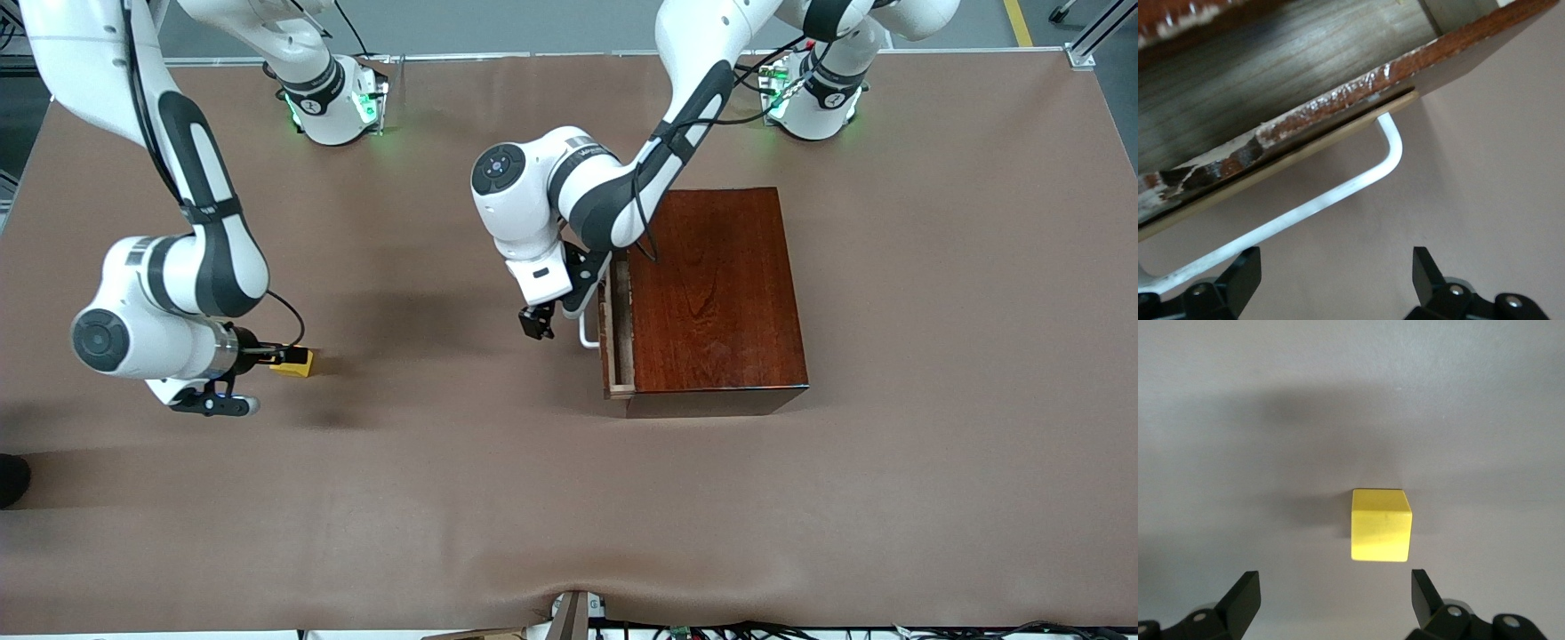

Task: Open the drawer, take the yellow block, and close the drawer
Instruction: 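Push the drawer in with the left gripper while the right gripper drops the cube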

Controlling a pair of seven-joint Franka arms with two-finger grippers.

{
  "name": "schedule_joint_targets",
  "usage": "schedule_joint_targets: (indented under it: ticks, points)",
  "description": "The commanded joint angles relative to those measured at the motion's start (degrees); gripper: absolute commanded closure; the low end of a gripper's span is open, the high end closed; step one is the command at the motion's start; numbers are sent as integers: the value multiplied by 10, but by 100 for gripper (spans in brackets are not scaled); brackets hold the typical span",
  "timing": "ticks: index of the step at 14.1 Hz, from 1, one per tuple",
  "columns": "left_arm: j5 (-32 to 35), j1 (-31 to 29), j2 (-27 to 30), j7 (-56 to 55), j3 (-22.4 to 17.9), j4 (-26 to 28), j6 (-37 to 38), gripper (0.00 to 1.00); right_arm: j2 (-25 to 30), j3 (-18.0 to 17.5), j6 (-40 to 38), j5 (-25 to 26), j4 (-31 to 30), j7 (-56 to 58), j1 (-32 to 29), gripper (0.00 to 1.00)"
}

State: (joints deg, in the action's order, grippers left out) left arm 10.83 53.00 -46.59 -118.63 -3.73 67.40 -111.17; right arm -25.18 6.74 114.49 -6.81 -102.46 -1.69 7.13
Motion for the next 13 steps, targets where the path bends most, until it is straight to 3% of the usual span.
schedule_joint_targets:
  ticks: [1,8,13]
  points:
    - [13,-7,12,13,-4,0,29,0,33,1,-48,-4,18,-2,1,0]
    - [12,-20,18,12,-4,0,93,0,56,5,-230,-1,156,-1,-4,0]
    - [3,-22,23,13,2,-2,93,0,101,10,-253,7,177,2,-11,0]
